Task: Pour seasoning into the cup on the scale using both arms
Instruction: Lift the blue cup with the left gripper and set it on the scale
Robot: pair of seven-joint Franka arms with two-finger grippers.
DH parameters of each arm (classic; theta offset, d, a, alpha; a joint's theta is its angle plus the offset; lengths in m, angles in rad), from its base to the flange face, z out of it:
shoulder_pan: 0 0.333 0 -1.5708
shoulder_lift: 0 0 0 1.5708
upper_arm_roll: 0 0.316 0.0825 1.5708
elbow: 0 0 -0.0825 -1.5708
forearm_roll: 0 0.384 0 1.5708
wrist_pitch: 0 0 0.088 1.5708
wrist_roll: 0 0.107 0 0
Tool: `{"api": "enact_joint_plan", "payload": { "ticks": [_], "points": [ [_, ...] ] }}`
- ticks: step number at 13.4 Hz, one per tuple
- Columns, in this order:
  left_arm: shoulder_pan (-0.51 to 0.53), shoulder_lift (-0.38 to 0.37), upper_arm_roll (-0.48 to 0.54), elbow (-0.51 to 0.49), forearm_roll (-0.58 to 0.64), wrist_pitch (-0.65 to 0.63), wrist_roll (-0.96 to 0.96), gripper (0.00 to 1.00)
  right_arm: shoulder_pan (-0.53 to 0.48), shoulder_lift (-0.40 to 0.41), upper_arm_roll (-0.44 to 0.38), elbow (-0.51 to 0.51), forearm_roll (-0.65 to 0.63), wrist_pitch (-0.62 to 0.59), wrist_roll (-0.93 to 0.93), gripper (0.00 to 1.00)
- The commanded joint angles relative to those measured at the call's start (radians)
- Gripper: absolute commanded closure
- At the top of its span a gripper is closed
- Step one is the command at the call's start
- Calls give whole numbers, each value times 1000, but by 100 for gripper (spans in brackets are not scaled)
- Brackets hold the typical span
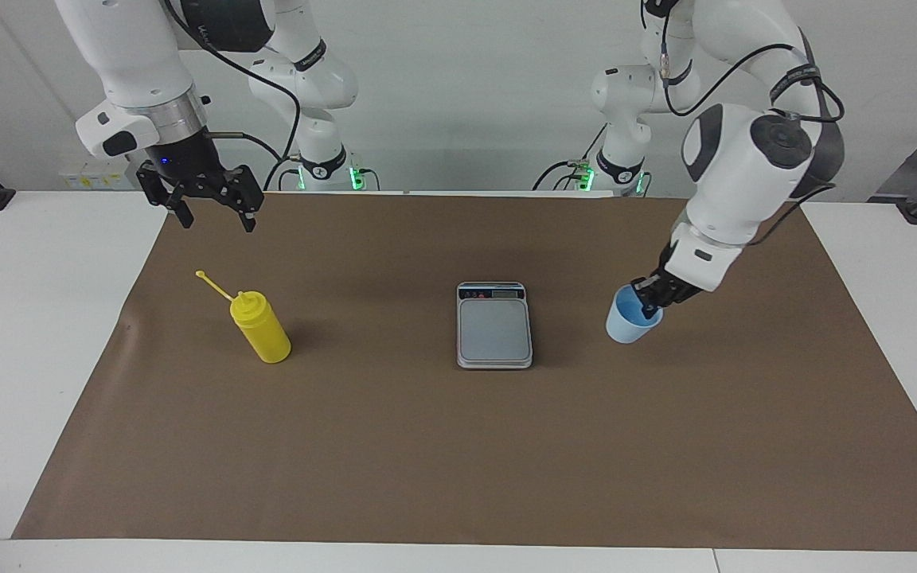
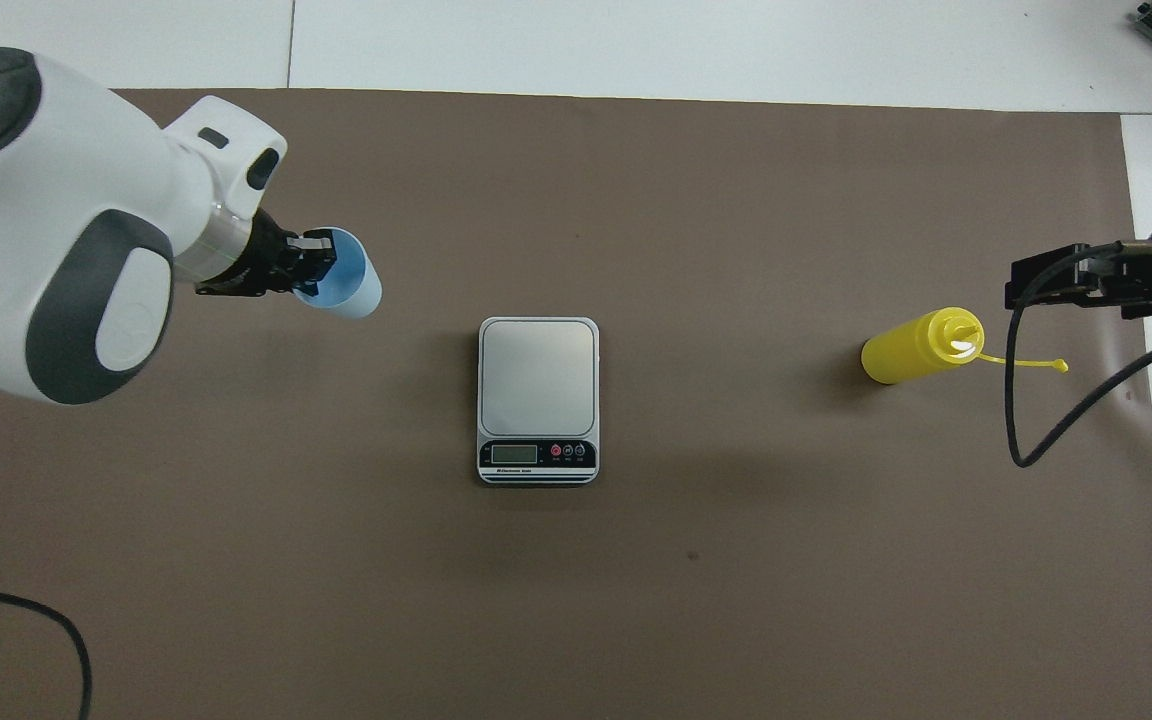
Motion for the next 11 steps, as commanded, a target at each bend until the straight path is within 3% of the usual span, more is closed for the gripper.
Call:
{"api": "enact_joint_plan", "payload": {
  "ticks": [1,5,6,11],
  "points": [
    [-110,16,12,18,19,37,-124,100,-7,-24,7,-27,-3,-9,-23,0],
    [-207,29,10,-27,23,136,-218,100,-11,-25,7,-30,6,-15,-27,0],
    [-249,64,15,-25,31,159,-254,100,-11,-25,7,-31,6,-15,-32,0],
    [-285,81,13,-137,97,249,-273,100,-34,-50,7,-86,8,20,-118,0]
  ]
}}
